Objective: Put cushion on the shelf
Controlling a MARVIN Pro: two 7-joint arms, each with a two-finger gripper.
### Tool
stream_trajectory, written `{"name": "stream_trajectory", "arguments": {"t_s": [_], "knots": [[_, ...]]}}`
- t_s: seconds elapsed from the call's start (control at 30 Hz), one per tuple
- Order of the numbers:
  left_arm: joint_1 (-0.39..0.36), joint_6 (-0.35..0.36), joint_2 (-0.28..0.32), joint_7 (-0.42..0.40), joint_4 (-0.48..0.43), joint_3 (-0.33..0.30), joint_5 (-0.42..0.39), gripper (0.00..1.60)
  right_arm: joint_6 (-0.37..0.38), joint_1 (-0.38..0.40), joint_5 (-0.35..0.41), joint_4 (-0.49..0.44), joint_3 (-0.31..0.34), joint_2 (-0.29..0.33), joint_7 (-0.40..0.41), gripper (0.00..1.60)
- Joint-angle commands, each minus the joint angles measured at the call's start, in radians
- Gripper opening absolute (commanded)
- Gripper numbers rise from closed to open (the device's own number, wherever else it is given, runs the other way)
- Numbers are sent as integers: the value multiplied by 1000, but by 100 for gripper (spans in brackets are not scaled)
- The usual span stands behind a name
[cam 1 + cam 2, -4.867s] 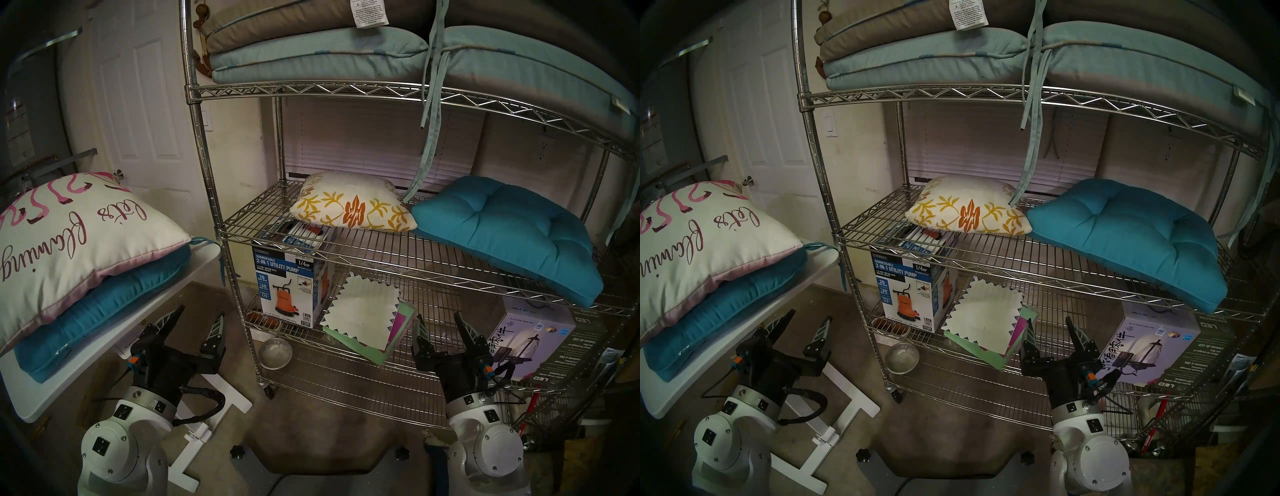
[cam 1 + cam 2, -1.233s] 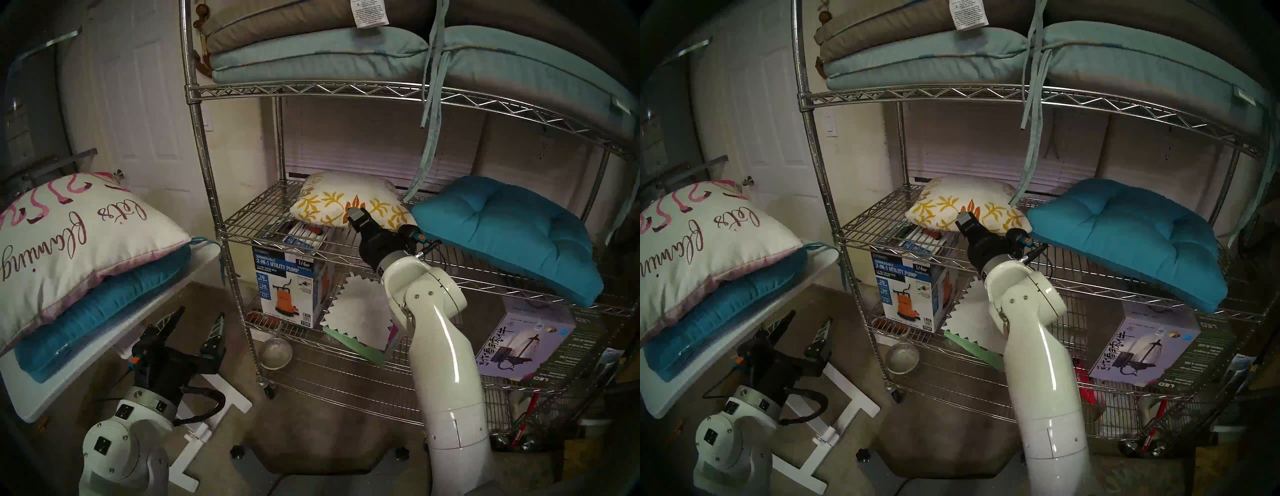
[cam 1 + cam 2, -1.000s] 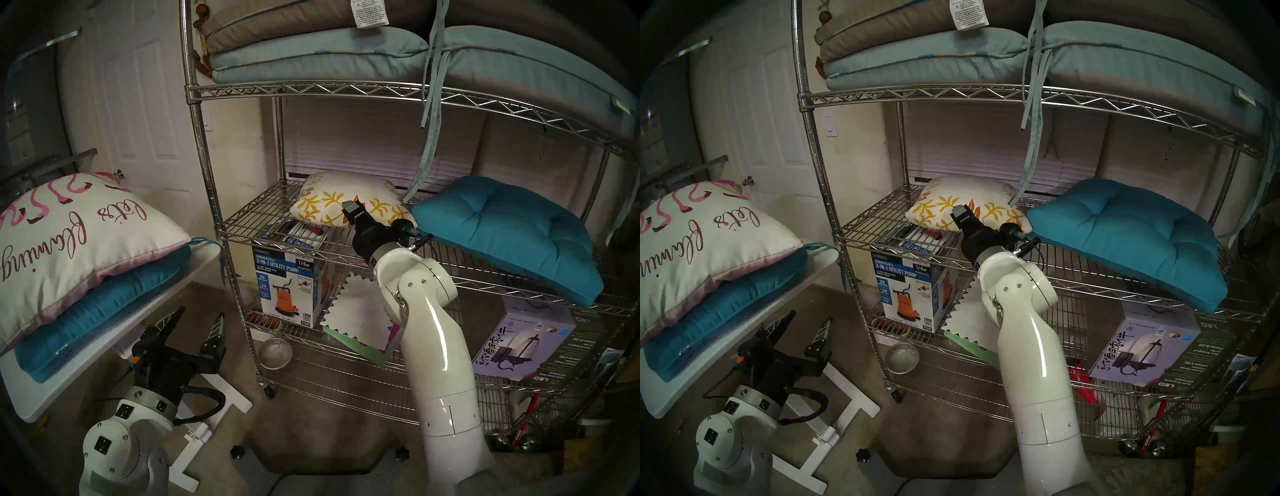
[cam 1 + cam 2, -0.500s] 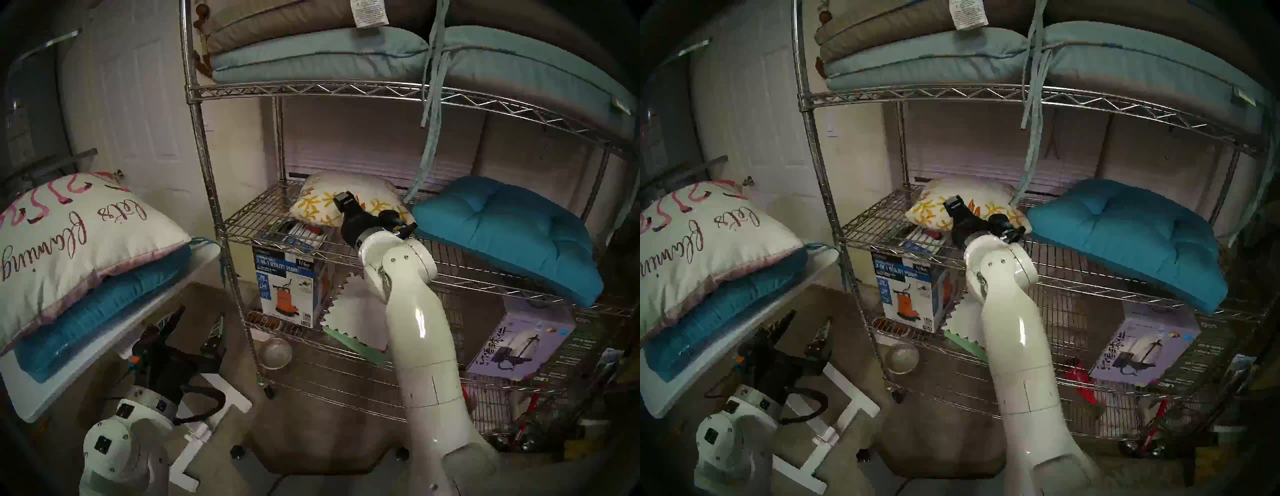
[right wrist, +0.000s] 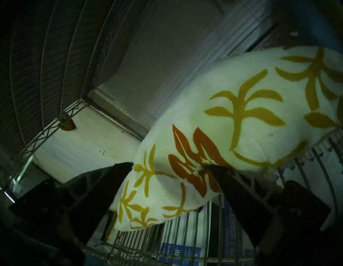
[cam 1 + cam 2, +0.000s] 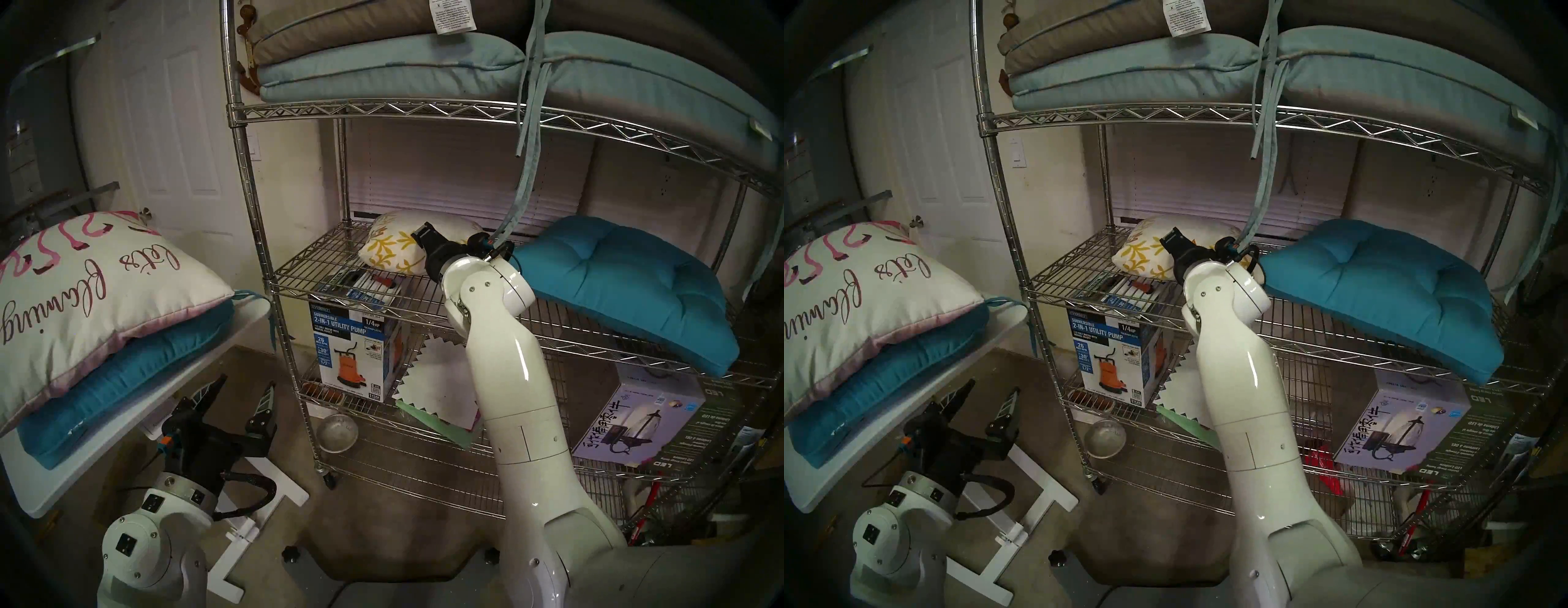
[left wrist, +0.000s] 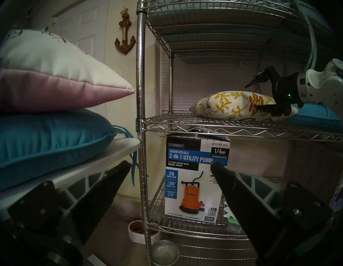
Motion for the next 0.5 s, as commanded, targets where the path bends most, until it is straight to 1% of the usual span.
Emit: {"name": "stream_trajectory", "arguments": {"t_s": [0.0,0.03,0.07,0.17,0.2,0.3,0.37,0.4,0.47], "knots": [[3,-4,1,-3,-21,0,1,160,67,117,-68,35,2,23,-36,160],[3,-4,1,-3,-22,0,1,160,89,161,-74,80,0,28,-53,160],[3,-4,1,-3,-22,0,1,160,89,161,-74,80,0,28,-53,160],[6,-4,1,-3,-26,0,1,160,125,151,-101,108,-1,20,-63,160],[7,-4,1,-3,-27,0,1,160,144,179,-101,143,-5,17,-74,160],[8,-4,1,-4,-28,0,2,160,166,183,-122,168,-3,1,-78,160],[9,-4,1,-4,-29,0,1,160,179,215,-124,207,-2,-8,-85,160],[9,-4,1,-4,-29,0,1,160,179,210,-130,207,2,-16,-80,160],[9,-4,1,-3,-29,0,1,160,187,239,-131,238,3,-23,-83,160]]}}
